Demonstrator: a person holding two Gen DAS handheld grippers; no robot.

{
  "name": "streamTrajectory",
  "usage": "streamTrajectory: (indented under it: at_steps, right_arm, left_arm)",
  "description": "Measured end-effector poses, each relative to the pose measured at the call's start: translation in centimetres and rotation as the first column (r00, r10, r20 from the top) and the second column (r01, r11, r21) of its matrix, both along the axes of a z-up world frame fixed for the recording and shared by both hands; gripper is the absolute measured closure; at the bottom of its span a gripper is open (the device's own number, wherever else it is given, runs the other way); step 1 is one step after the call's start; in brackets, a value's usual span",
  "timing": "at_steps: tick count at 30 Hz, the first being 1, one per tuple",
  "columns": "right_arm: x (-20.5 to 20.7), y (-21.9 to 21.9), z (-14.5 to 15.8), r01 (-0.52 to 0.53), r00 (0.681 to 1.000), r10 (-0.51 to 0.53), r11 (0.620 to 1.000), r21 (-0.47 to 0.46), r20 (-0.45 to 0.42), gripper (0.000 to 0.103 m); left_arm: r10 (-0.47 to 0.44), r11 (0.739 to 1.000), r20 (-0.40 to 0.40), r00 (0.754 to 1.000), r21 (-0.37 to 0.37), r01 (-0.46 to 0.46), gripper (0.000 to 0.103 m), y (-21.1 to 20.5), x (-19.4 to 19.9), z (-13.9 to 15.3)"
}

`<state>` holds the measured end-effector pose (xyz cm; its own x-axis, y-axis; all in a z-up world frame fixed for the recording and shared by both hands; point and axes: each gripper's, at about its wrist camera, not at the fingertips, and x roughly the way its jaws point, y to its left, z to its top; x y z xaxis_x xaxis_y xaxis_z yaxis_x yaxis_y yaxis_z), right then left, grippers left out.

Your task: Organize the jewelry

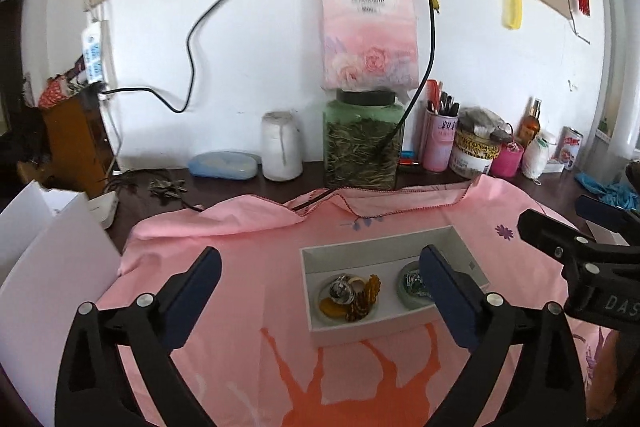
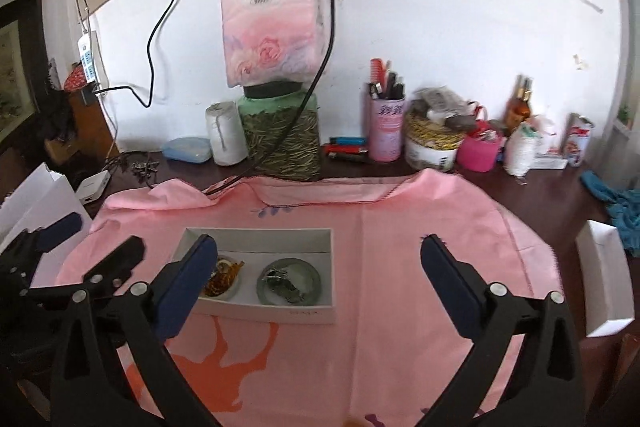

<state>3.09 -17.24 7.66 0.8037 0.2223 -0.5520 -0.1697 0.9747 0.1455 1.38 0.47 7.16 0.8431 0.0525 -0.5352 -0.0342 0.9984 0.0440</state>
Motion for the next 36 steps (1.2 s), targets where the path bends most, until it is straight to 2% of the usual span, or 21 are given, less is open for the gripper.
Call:
streamTrajectory:
  at_steps: [3,5,9,12,16,18,23,27,29,36]
  right_arm:
    - [-1.2,-0.3,-1.0,0.044,0.999,-0.044,0.999,0.007,0.033,0.006]
    - [-2.1,-0.4,-2.2,0.034,0.999,-0.035,0.999,0.033,0.034,0.006]
    - [-3.4,0.0,-4.9,0.014,1.0,-0.014,0.999,0.032,0.004,0.006]
    - [-3.9,0.7,-5.8,-0.009,1.0,0.009,1.0,0.024,0.001,0.006]
    - [-4.4,1.2,-5.7,-0.003,1.0,0.003,1.0,-0.004,0.025,0.006]
    - [-4.6,1.0,-5.9,0.002,1.0,-0.002,1.0,-0.001,0.026,0.006]
    - [-4.5,1.4,-6.7,-0.011,1.0,0.011,1.0,-0.019,-0.003,0.006]
    - [-4.6,1.9,-6.9,-0.018,1.0,0.018,0.999,-0.044,-0.008,0.006]
    - [-4.3,2.0,-7.3,-0.016,1.0,0.014,0.998,-0.054,-0.026,0.006]
    - [-3.7,2.0,-7.8,-0.022,0.998,0.019,0.998,-0.058,-0.056,0.006]
  left_arm:
    - [0.012,1.0,0.009,1.0,0.005,-0.012,0.006,-0.1,-0.8,-0.6]
    - [0.035,0.999,0.016,0.999,-0.003,-0.035,0.006,0.2,-1.4,-1.3]
    - [0.066,0.998,-0.009,0.998,-0.017,-0.066,0.006,0.7,-2.5,-3.1]
    - [0.073,0.997,-0.013,0.997,-0.001,-0.073,0.006,0.5,-3.1,-3.9]
    - [0.089,0.993,0.071,0.993,0.069,-0.094,0.006,-0.2,-4.3,-3.4]
    - [0.086,0.993,0.092,0.992,0.069,-0.093,0.006,-0.2,-4.9,-3.4]
    - [0.088,0.992,0.038,0.995,0.084,-0.091,0.006,-0.3,-4.3,-4.5]
    - [0.091,0.995,-0.007,0.996,0.051,-0.091,0.006,0.3,-3.7,-5.2]
    - [0.1,0.993,-0.028,0.995,0.059,-0.098,0.006,0.2,-3.4,-5.7]
    - [0.112,0.992,-0.041,0.993,0.07,-0.109,0.006,0.1,-3.1,-6.2]
